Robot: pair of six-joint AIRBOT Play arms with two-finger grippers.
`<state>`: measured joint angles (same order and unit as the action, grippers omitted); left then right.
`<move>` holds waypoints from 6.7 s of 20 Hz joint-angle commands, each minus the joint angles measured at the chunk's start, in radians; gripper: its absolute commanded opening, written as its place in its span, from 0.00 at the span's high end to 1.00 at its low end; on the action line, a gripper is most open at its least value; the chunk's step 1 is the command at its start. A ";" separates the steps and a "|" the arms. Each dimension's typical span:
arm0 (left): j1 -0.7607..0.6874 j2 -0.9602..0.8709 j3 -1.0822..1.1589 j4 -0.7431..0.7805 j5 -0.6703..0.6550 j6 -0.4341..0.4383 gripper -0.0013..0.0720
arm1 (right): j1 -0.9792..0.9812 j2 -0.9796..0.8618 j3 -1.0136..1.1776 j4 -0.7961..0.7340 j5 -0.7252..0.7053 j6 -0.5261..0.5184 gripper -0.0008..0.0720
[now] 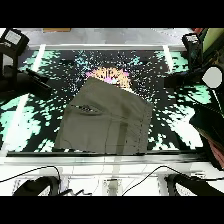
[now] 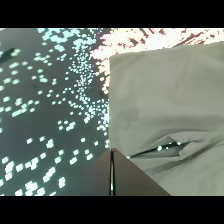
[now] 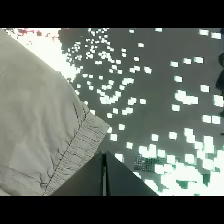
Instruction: Fold the clothes and pants, and hang the long-sleeved shirts on hangers.
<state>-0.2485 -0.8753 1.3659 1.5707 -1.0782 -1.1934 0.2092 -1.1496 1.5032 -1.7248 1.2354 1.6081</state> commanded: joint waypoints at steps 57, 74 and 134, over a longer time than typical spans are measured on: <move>0.743 -0.153 -0.567 -0.403 -0.071 -0.055 0.29 | -0.464 -0.299 -1.115 1.388 0.031 -0.925 0.53; 0.786 -0.278 -0.745 -0.394 -0.131 0.083 0.29 | -0.264 -0.035 -1.074 1.318 -0.256 -0.856 0.96; 0.259 -0.337 -0.208 -0.875 -0.105 0.014 0.98 | -0.269 -0.187 -0.270 0.782 -0.336 -0.094 0.96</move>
<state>0.0456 -1.2369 1.1595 0.6876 -1.0626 -1.1030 -0.0162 -1.3048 1.1908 -0.8429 0.8532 1.5131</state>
